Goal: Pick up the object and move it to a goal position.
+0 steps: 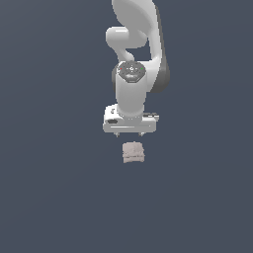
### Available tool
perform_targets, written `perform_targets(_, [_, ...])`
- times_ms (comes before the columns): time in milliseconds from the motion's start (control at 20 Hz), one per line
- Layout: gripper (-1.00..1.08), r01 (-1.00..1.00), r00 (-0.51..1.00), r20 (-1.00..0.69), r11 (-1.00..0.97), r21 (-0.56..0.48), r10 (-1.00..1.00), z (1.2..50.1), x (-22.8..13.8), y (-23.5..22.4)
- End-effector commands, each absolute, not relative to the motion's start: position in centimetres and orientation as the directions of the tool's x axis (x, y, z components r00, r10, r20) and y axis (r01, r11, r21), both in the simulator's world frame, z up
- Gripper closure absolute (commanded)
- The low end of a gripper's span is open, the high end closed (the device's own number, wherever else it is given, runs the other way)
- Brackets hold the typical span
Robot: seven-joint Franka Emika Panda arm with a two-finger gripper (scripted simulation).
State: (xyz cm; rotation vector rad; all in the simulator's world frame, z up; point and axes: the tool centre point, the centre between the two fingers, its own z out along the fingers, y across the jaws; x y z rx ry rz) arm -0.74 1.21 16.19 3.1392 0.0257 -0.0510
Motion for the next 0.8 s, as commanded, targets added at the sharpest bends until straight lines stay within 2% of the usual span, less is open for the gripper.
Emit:
perform_targets(0, [-1.0, 0.016, 0.999, -0.032, -1.0, 0.002, 0.016, 16.19, -0.74, 1.21])
perform_targets(750, [-1.0, 0.051, 0.998, -0.038, -0.999, -0.008, 0.051, 16.04, -0.5, 1.8])
